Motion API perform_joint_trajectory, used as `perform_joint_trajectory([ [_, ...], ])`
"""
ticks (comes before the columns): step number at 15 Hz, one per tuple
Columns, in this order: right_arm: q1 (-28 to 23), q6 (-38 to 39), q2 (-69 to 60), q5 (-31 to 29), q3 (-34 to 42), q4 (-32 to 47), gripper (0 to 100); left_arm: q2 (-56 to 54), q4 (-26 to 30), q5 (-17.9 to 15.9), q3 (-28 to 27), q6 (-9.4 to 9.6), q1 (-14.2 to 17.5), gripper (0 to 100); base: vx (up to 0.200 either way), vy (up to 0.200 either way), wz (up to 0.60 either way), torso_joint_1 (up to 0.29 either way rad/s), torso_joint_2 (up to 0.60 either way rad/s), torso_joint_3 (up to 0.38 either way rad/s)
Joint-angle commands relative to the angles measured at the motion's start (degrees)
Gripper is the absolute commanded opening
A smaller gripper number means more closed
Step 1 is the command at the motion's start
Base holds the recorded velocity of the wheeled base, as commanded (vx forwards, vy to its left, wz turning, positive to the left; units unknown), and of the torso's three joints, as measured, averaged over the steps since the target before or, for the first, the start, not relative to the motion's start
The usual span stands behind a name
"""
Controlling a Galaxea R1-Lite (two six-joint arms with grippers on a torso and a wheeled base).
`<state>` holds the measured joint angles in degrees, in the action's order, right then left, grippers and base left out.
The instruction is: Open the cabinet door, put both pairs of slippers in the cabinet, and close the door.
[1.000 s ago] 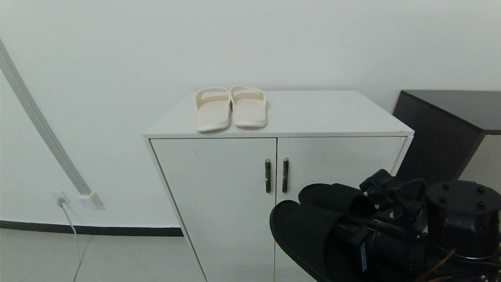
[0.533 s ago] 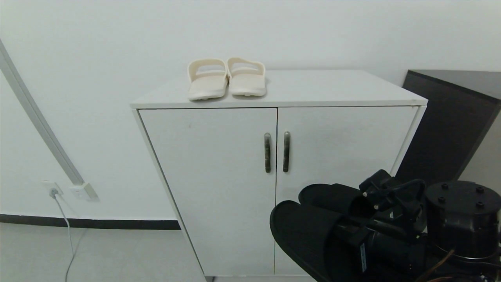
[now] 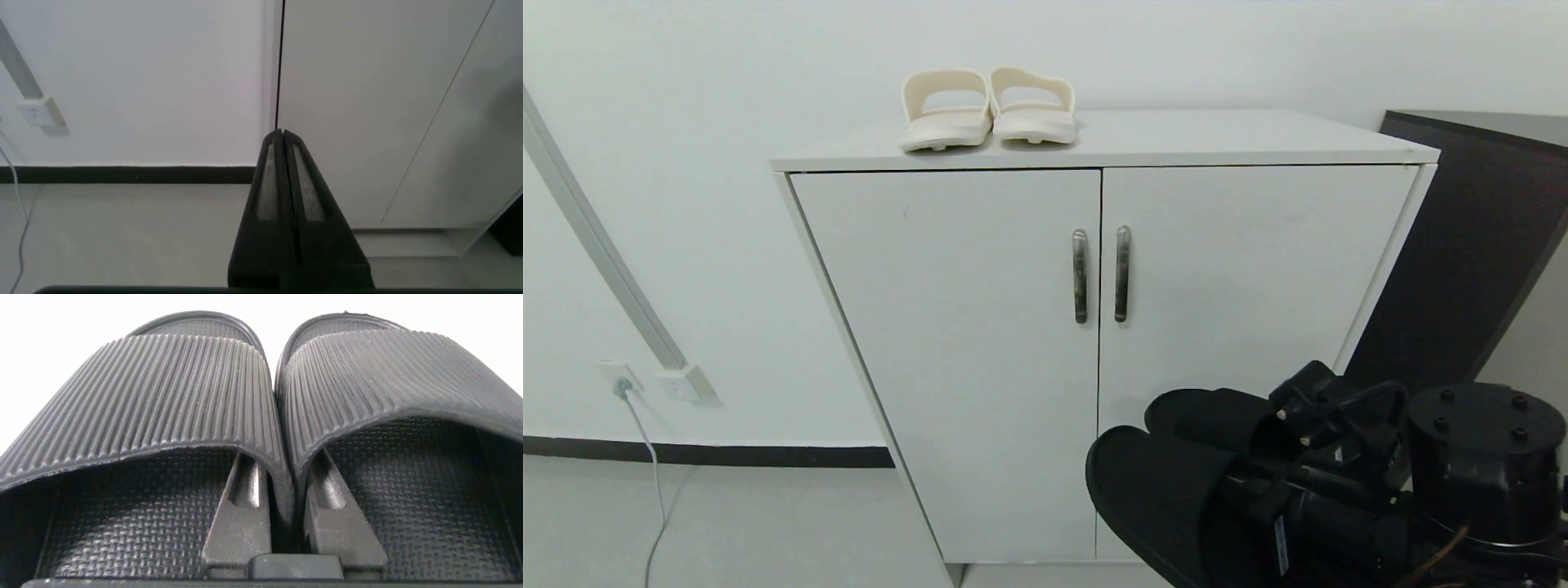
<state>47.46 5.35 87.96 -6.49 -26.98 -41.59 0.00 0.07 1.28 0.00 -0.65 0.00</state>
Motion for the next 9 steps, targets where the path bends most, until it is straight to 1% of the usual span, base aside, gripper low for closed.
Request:
perform_joint_trajectory([
  [1,0.00,0.01,0.02,-0.02,0.26,0.02,0,0.00,0.01,0.04,0.00,-0.06,0.00,0,0.000,0.000,0.00,0.000,0.00,0.000],
  [3,0.00,0.01,-0.06,-0.02,0.43,0.02,0,0.00,0.01,0.04,0.00,-0.06,0.00,0,0.000,0.000,0.00,0.000,0.00,0.000],
  [6,0.00,-0.08,-0.24,-0.11,0.52,-0.07,0,0.00,0.01,0.04,0.00,-0.06,0.00,0,0.000,0.000,0.00,-0.009,0.12,0.110],
  [9,0.00,0.01,0.02,-0.11,0.52,-0.07,0,0.09,0.01,0.04,0.00,-0.06,0.00,0,0.000,0.000,0.00,-0.001,0.02,0.014],
])
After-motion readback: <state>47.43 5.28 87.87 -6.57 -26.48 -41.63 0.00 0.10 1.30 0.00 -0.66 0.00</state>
